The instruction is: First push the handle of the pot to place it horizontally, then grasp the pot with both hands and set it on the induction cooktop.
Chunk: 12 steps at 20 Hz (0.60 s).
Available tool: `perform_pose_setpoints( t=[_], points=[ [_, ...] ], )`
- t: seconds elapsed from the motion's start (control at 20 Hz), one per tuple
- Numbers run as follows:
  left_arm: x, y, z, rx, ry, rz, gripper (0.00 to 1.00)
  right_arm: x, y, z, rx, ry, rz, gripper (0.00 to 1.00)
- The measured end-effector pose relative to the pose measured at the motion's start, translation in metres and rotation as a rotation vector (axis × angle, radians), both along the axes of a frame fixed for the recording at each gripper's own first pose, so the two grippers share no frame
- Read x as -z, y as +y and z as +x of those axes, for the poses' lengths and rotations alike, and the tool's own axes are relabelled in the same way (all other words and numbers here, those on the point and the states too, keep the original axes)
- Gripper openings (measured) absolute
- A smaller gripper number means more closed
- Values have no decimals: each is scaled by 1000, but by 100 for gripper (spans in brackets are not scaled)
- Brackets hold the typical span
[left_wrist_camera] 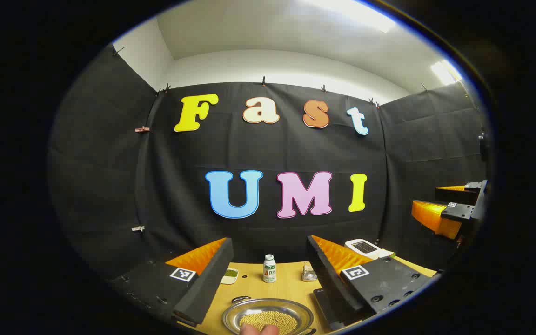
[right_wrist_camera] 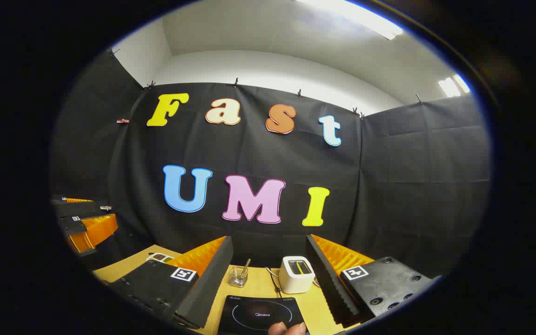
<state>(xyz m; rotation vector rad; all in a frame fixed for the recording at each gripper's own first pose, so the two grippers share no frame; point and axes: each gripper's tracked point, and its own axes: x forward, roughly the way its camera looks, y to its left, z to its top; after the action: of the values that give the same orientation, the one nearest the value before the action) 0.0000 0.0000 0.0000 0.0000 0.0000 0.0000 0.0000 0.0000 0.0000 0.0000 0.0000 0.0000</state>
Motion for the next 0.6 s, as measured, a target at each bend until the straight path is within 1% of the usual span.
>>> perform_pose_setpoints(
  t=[0.1,0.15,0.35,0.4,0.6],
  points=[
    [1,1,0,-5,5,1,98,1,-1,0,9,1,-1,99],
    [3,1,-1,-6,7,0,98,1,-1,1,14,3,3,98],
    [5,4,-5,-14,16,-2,98,4,-4,2,23,3,8,98],
    [4,5,-5,-17,15,1,98,4,-4,1,24,4,8,99],
    [4,5,-7,-20,13,9,98,5,-4,-4,19,4,11,98]
  ],
)
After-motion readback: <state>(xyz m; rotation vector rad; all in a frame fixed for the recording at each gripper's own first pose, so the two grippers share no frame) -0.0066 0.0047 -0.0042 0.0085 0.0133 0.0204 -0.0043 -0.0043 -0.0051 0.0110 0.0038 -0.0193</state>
